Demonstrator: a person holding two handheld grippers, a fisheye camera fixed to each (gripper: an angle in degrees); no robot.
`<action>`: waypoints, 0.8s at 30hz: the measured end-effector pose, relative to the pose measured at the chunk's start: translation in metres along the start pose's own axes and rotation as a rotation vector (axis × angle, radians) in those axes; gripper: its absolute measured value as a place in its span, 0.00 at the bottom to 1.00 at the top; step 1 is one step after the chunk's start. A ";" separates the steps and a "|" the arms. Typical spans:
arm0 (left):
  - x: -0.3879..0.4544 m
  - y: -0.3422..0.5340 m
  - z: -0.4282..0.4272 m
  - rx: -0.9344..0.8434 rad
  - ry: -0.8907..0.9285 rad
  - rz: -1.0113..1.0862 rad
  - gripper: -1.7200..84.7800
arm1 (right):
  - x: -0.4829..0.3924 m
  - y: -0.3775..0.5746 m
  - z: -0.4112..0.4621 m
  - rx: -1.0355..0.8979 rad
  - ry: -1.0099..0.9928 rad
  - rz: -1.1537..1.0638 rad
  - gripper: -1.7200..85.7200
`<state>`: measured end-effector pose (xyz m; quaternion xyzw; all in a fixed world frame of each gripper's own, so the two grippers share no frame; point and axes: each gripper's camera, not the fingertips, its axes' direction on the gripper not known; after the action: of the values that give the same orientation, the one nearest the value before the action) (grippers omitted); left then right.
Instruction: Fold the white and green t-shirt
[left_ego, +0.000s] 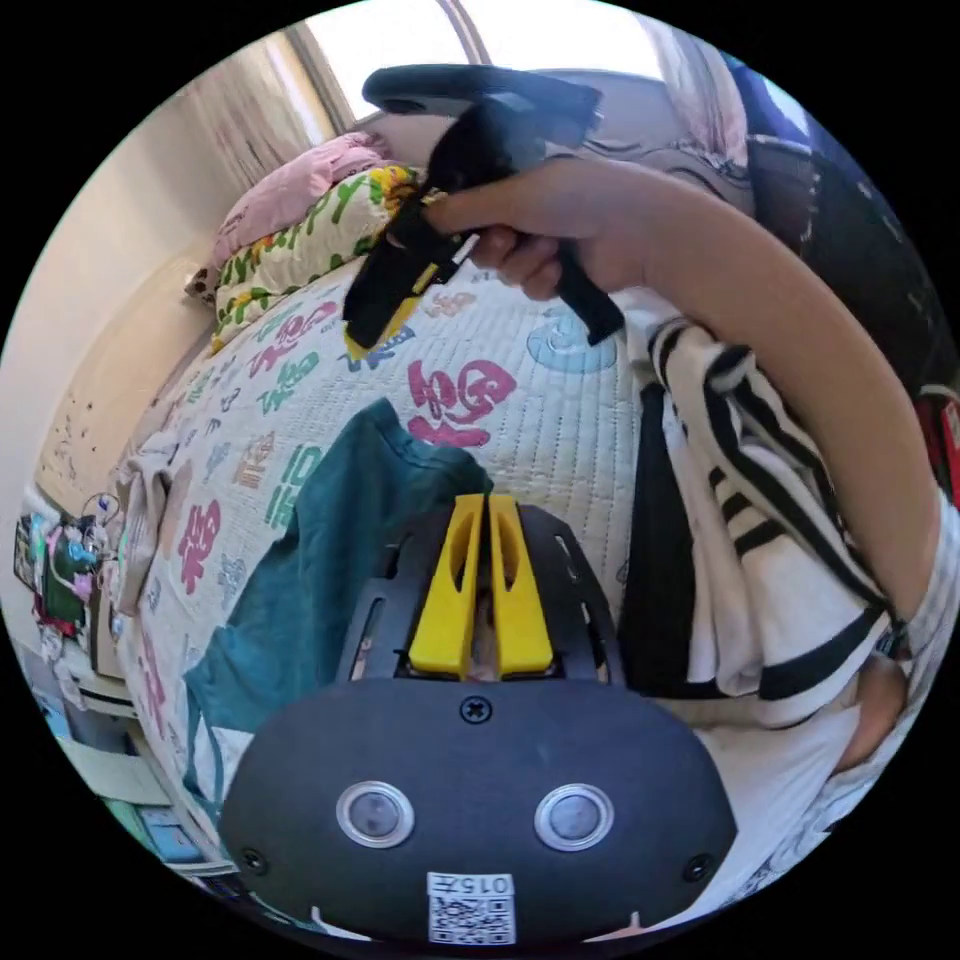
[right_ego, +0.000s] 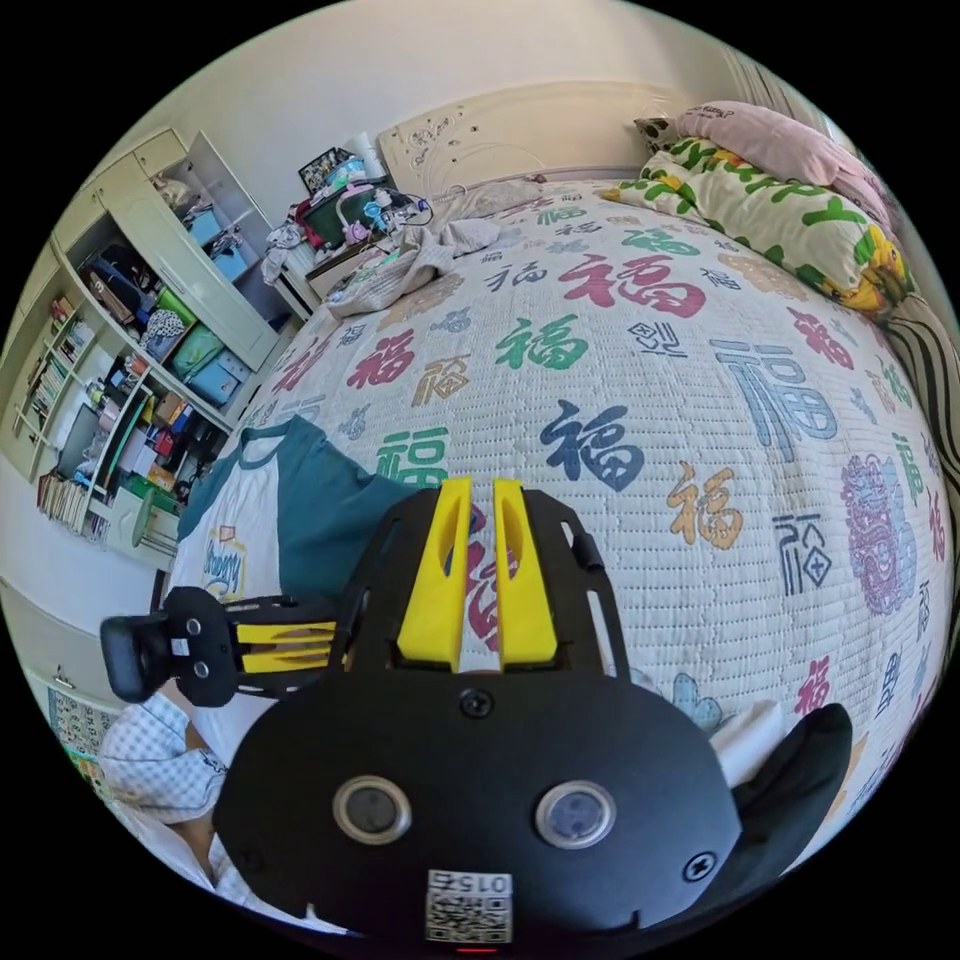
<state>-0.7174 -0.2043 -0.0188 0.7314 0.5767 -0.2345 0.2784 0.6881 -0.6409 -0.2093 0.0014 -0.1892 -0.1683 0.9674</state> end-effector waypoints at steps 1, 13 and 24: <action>-0.012 -0.003 -0.007 0.047 0.007 -0.069 0.04 | 0.000 -0.002 0.001 -0.002 0.020 0.006 0.07; -0.073 0.008 0.029 0.089 0.699 -0.315 0.11 | 0.002 -0.010 0.006 -0.025 -0.034 -0.011 0.12; -0.028 0.039 -0.056 0.226 0.316 -0.175 0.11 | -0.025 -0.016 0.059 -0.281 -0.096 -0.134 0.10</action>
<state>-0.6846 -0.1936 0.0462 0.7327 0.6445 -0.2034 0.0794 0.6394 -0.6442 -0.1653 -0.1296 -0.2091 -0.2572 0.9345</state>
